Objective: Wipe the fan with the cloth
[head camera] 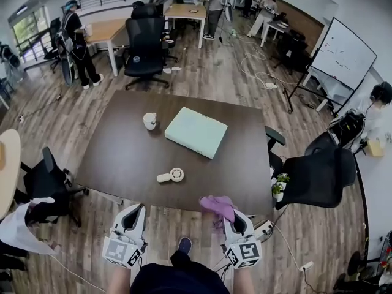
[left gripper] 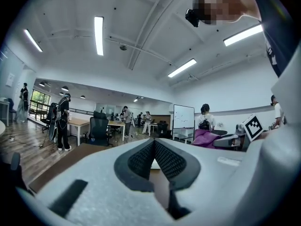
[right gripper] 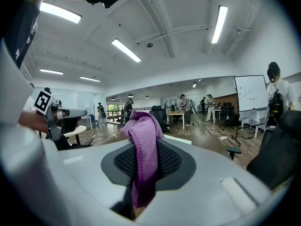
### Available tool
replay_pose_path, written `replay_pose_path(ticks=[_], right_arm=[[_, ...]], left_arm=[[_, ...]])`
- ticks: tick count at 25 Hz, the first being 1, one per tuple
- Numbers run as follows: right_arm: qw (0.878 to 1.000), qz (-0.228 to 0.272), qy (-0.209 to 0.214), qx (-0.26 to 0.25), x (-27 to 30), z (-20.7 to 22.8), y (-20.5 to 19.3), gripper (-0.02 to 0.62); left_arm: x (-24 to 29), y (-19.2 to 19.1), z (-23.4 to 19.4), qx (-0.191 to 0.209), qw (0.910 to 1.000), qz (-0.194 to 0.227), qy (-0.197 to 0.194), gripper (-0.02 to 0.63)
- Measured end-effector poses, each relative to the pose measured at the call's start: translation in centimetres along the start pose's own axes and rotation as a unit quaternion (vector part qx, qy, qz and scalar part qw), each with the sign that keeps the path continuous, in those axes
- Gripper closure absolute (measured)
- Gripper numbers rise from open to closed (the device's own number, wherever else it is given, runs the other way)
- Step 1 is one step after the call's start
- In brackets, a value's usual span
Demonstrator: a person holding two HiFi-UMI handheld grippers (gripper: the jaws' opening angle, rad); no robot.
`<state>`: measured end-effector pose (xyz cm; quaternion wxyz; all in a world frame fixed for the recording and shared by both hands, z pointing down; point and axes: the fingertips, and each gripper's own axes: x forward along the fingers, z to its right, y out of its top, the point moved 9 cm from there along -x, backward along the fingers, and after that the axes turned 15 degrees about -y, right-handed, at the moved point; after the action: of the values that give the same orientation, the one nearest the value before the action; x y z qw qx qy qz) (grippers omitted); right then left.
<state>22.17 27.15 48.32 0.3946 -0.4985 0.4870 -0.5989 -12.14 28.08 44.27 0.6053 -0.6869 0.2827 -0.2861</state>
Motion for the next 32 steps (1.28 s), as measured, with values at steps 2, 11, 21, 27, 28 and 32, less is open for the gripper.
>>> replay_pose_path(ticks=[2,11,21,27,28,32], right_arm=[[1.000,0.000,0.003,0.009,1.1,1.0,0.0,0.520],[0.999,0.000,0.023,0.030,3.7,1.8,0.0,0.520],[1.000,-0.007,0.026,0.015,7.0,0.9,0.9,0.520],[1.000,-0.012,0.027,0.001,9.9,-0.2,1.5,0.520],[1.000,-0.013,0.026,0.002,10.4,-0.4,1.7,0.520],[1.000,-0.017,0.022,-0.001,12.8,-1.5,2.1,0.520]], left_arm=[[1.3,0.2,0.1,0.002,1.0000,-0.007,0.005,0.611],[4.0,1.5,-0.5,0.019,0.9996,-0.011,0.019,0.611],[5.3,0.7,-3.8,0.005,0.9996,-0.003,0.028,0.611],[6.8,-0.2,-7.1,-0.003,0.9996,-0.007,0.028,0.611],[7.0,-0.1,-7.6,-0.003,0.9996,-0.009,0.025,0.611],[7.9,-0.2,-10.2,-0.007,0.9998,-0.014,0.012,0.611]])
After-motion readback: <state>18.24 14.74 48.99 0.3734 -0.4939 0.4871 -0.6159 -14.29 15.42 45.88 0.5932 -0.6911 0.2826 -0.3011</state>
